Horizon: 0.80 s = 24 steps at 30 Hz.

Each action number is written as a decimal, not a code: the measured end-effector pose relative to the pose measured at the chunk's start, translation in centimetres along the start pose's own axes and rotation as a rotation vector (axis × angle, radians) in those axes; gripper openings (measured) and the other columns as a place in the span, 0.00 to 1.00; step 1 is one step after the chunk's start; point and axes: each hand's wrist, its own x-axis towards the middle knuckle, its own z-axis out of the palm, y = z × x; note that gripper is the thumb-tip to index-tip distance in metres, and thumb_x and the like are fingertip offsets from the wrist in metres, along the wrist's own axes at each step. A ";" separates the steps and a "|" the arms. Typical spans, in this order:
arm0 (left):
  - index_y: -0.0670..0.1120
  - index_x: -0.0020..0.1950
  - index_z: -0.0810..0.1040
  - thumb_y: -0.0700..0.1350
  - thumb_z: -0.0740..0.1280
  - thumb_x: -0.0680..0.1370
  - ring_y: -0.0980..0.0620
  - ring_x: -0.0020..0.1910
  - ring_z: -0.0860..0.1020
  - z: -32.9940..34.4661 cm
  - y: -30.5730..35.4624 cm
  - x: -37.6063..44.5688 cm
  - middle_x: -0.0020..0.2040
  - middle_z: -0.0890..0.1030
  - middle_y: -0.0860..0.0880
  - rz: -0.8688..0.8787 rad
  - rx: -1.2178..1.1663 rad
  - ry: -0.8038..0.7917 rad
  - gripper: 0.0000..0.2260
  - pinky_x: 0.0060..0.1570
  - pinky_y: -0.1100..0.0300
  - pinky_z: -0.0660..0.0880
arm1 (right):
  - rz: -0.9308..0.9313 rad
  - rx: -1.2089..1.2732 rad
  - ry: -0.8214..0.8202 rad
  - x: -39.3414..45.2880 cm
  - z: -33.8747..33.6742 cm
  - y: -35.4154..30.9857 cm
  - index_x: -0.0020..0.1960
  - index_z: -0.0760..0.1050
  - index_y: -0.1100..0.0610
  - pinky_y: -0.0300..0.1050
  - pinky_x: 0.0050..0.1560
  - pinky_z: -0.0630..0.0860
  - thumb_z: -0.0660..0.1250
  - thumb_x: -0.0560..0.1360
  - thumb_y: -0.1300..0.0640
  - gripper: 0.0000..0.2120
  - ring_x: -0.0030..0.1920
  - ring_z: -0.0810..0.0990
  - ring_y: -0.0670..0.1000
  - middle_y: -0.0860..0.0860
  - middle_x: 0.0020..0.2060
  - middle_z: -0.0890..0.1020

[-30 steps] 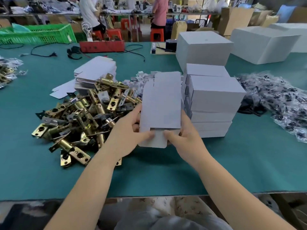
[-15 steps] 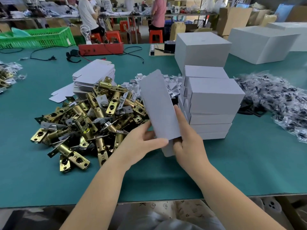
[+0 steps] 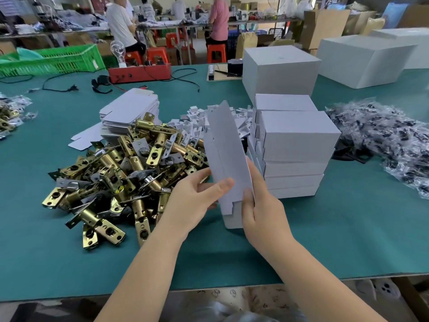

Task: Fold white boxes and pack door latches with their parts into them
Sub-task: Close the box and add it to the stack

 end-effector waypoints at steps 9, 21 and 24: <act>0.48 0.55 0.81 0.49 0.72 0.74 0.51 0.42 0.85 0.3 0.3 -0.2 0.43 0.86 0.51 -0.012 -0.032 0.163 0.12 0.38 0.59 0.82 | 0.009 -0.139 -0.035 0.3 -0.4 -0.8 0.66 0.35 0.28 0.52 0.48 0.76 0.55 0.80 0.61 0.37 0.50 0.77 0.55 0.51 0.59 0.75; 0.57 0.69 0.71 0.47 0.77 0.68 0.53 0.62 0.78 -0.9 -0.1 -0.6 0.62 0.80 0.53 0.043 -0.016 -0.292 0.31 0.55 0.60 0.78 | 0.138 0.572 -0.116 -0.1 -1.0 -0.4 0.48 0.77 0.44 0.32 0.39 0.76 0.70 0.65 0.32 0.20 0.44 0.82 0.39 0.36 0.42 0.84; 0.66 0.65 0.69 0.55 0.76 0.65 0.59 0.60 0.78 -1.1 0.4 -0.6 0.60 0.81 0.60 0.040 0.158 -0.215 0.30 0.55 0.61 0.79 | 0.147 0.566 -0.215 0.4 -2.0 0.1 0.57 0.77 0.48 0.32 0.47 0.76 0.73 0.66 0.45 0.20 0.52 0.81 0.40 0.39 0.50 0.83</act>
